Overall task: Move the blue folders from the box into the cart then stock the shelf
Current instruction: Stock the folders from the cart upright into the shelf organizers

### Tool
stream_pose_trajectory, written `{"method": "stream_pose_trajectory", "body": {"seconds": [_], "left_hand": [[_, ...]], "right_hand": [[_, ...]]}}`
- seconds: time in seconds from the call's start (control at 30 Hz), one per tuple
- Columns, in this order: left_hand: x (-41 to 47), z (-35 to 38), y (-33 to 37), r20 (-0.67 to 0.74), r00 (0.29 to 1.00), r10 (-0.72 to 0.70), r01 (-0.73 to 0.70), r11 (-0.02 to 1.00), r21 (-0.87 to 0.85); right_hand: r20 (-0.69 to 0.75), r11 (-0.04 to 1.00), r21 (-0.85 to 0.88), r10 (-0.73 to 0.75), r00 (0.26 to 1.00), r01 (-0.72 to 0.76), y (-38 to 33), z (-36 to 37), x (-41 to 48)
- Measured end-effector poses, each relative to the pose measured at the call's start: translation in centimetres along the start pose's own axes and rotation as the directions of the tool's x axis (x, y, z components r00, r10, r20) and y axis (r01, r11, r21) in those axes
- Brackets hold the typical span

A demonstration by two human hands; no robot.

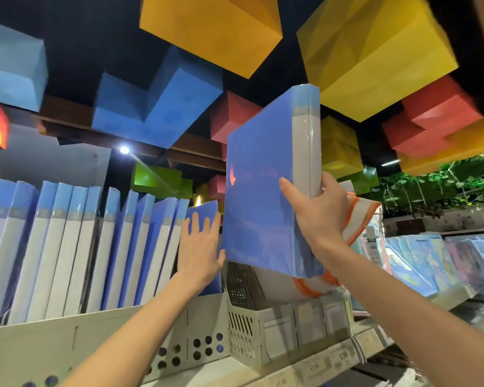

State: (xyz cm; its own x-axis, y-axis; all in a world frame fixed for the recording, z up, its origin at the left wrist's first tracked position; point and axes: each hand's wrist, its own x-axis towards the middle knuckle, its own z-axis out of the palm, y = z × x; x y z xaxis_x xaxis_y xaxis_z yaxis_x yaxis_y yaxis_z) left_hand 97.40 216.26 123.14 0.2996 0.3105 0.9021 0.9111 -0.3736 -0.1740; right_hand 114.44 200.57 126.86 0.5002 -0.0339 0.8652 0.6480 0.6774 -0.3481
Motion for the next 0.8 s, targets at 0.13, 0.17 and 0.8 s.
{"method": "stream_pose_trajectory", "body": {"seconds": [0.13,0.17,0.8], "left_hand": [[0.6,-0.6,-2.2,-0.076,0.995,0.060,-0.065,0.996,-0.064],[0.5,-0.9,-2.9,-0.080,0.993,0.083,-0.088,0.995,-0.056],[-0.4,-3.0,-10.0,-0.046,0.963,0.265,-0.246,0.937,0.247]], "right_hand": [[-0.006,1.000,0.010,-0.007,1.000,0.007,0.5,1.2,0.4],[0.003,1.000,0.020,-0.004,1.000,0.004,0.4,1.5,0.3],[0.028,0.997,0.070,-0.045,0.999,0.043,-2.0,2.1,-0.5]]}}
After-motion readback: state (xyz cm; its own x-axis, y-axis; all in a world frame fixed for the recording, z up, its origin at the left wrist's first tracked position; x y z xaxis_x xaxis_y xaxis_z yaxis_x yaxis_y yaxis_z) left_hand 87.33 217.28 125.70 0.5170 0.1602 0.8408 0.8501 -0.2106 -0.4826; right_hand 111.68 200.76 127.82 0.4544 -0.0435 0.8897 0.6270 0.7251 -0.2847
